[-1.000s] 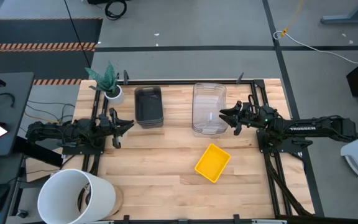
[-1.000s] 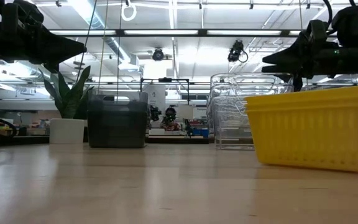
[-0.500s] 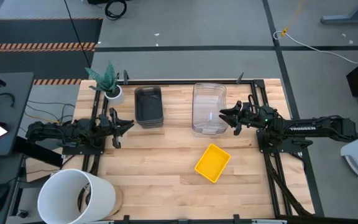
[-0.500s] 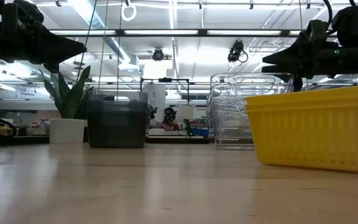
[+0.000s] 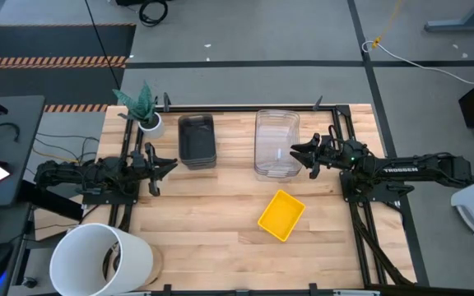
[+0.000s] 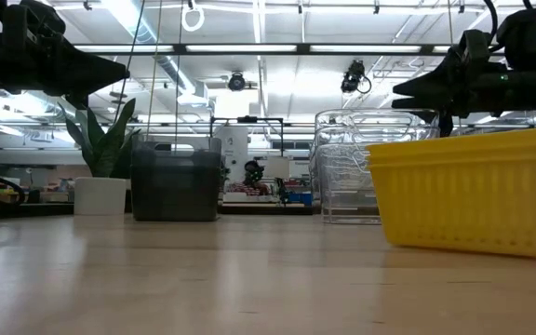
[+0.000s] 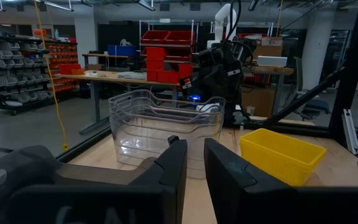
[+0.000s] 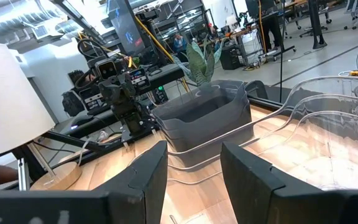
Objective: Stack baskets by color
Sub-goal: Return to Home Position
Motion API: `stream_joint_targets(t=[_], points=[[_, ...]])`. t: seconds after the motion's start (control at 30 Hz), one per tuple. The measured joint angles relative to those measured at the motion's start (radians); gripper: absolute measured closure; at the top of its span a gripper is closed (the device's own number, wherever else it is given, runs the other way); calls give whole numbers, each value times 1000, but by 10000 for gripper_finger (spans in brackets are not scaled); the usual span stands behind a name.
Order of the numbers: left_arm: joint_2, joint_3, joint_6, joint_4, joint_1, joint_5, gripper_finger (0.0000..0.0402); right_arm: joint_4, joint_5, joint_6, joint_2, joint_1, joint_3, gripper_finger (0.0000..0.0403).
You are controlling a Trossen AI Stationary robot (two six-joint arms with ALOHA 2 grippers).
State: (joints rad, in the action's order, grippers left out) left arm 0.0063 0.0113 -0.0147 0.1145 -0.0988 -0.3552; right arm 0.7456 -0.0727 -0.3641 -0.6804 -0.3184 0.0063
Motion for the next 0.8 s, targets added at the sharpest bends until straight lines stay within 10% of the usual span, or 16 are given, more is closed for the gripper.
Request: stream_joint_targets(t=[0.8], points=[[0,0,0,0,0,0,345,0,0,0,0,0,0,248]])
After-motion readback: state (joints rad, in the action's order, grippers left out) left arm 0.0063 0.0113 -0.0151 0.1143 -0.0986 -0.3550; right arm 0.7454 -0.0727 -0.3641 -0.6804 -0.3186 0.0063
